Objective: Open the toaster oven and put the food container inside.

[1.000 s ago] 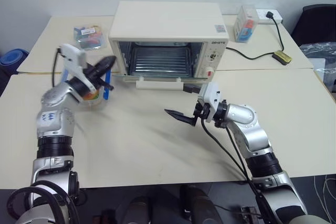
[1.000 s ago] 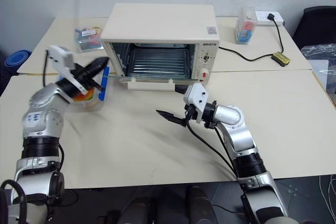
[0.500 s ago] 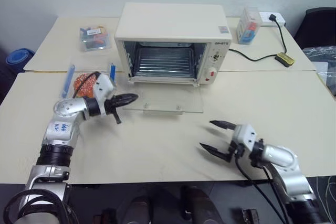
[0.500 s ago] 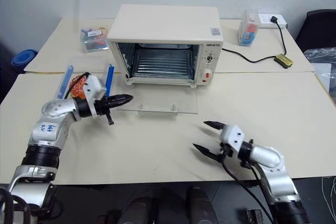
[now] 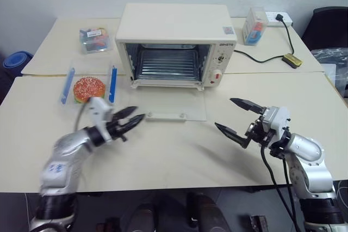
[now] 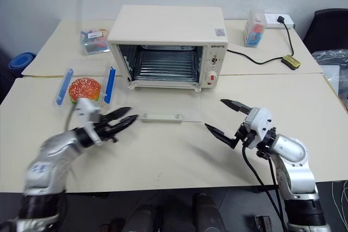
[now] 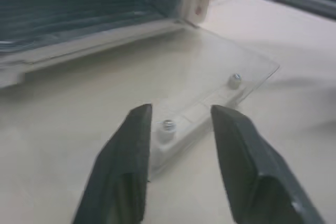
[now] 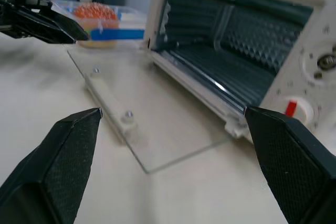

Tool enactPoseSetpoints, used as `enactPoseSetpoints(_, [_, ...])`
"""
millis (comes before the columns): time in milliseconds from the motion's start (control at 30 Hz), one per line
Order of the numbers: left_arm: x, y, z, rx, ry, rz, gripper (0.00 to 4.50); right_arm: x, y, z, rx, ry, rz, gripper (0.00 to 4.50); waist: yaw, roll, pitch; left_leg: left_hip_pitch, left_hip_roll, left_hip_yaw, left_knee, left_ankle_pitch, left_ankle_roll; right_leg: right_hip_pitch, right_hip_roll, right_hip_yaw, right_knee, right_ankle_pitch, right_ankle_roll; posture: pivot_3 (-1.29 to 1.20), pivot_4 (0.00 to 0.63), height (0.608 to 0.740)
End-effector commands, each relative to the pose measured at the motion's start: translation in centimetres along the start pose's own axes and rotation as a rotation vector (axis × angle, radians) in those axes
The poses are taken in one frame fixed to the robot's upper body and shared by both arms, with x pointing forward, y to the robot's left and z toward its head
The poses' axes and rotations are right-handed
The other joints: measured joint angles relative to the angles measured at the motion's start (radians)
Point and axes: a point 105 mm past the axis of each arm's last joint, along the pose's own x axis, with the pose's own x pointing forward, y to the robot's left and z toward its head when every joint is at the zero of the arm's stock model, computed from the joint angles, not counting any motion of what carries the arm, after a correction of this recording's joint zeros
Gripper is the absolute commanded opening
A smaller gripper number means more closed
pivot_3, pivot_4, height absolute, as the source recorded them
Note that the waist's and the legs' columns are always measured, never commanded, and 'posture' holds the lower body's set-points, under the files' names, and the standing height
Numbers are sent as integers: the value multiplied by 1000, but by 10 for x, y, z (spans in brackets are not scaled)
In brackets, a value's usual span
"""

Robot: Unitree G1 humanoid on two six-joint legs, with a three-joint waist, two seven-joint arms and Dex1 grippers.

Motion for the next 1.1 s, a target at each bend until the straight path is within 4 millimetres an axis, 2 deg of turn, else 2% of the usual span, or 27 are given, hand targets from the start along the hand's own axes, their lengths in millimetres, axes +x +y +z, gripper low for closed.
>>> enactPoseSetpoints(33, [-49, 14, 10, 7, -8, 160, 3215, 9, 7, 6, -10, -62, 72, 4500, -2, 0, 0, 0, 0, 0, 0, 0, 0, 0, 0, 0, 0, 0, 0, 0, 150, 740])
enactPoseSetpoints(167, [-114, 36, -4, -41, 23, 454, 4383, 17, 10, 7, -74, -112, 127, 4500, 2, 0, 0, 1, -1, 0, 0, -1, 1, 1, -1, 0, -1, 0, 0, 0, 150, 740])
enactPoseSetpoints(233, [-139, 41, -13, -85, 30, 574, 4446, 20, 8, 9, -43, -139, 146, 4500, 6, 0, 0, 0, -2, -1, 0, -1, 1, 1, -2, -1, -1, 0, 0, 0, 150, 740])
enactPoseSetpoints(300, [-149, 39, -14, -119, 19, 634, 4446, 22, 2, 13, -4, -162, 144, 4500, 12, 0, 0, 0, -3, -1, 0, -1, 2, 2, -4, -2, -1, 0, 0, 0, 150, 740])
enactPoseSetpoints(433, [-130, 38, 7, -195, -69, 665, 4446, 25, -5, 20, -23, -190, 138, 4500, 29, -1, -1, 1, -3, -4, 2, -1, 2, 4, -5, -4, -2, 0, 0, 0, 150, 740])
enactPoseSetpoints(633, [-81, 46, 22, -518, -72, 614, 4446, 24, -6, 21, -30, -186, 167, 4500, 26, -1, -1, 1, -4, -7, 2, -1, 2, 7, -6, -7, -2, 0, 0, 0, 150, 740])
enactPoseSetpoints(733, [-70, 55, 16, -654, 2, 679, 4446, 24, -7, 23, -37, -184, 177, 4500, 21, -1, -1, 1, -4, -8, 2, 0, 1, 7, -6, -8, -1, 0, 0, 0, 150, 740])
enactPoseSetpoints(900, [-44, 87, 21, -836, -22, 826, 4446, 21, -7, 24, -47, -170, 181, 4500, 26, -3, -1, 0, -4, -10, 2, 1, -3, 5, -5, -10, 0, 0, 0, 0, 150, 740])
enactPoseSetpoints(1100, [-27, 98, 11, -894, 82, 838, 4446, 19, 0, 23, -37, -165, 169, 4500, 26, -3, -1, 0, -4, -8, 2, 5, -9, 5, -4, -9, 0, 0, 0, 0, 150, 740])
